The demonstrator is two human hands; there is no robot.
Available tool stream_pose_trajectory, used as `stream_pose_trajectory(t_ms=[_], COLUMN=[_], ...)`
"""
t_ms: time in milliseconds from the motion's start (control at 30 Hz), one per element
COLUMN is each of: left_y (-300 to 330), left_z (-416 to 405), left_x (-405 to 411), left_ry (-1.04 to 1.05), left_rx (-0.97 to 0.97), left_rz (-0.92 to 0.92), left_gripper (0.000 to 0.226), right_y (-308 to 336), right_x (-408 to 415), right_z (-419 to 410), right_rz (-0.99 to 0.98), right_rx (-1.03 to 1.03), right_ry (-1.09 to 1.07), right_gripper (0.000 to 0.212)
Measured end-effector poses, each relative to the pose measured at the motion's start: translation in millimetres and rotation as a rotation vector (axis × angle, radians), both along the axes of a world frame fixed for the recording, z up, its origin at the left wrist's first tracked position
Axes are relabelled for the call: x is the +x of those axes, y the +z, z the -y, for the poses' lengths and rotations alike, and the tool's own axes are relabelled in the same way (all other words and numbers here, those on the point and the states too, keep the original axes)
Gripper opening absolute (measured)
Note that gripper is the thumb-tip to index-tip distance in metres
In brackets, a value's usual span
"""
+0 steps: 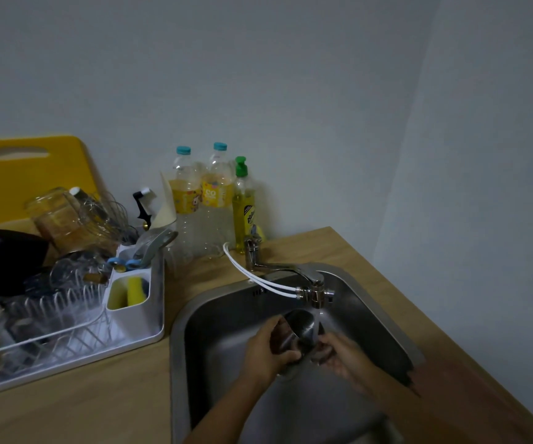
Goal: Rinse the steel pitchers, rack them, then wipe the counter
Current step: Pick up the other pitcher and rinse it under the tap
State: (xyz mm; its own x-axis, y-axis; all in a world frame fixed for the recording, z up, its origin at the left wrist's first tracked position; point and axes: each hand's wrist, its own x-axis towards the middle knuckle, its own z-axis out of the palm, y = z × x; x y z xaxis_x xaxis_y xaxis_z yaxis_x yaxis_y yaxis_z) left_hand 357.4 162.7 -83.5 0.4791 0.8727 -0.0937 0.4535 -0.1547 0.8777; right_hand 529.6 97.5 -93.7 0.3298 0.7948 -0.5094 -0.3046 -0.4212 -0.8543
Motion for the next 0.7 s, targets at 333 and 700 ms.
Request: stream_pose_trajectory(t_ms=[333, 700], left_y=[-2.8, -16.9], left_z=[13.4, 45.5], left_x=[28.6, 25.8], left_ry=[0.029, 0.030], left_rx=[-0.043, -0.321], left_rz=[0.008, 0.180], left_gripper=[0.074, 0.060], right_y=[18.5, 29.1], right_x=[19.4, 35.0], right_z=[20.2, 32.3], right_rz=[0.354, 0.465], right_rx=[0.096, -0.012], right_ry=[0.047, 0.133], right_gripper=[0.015, 0.028])
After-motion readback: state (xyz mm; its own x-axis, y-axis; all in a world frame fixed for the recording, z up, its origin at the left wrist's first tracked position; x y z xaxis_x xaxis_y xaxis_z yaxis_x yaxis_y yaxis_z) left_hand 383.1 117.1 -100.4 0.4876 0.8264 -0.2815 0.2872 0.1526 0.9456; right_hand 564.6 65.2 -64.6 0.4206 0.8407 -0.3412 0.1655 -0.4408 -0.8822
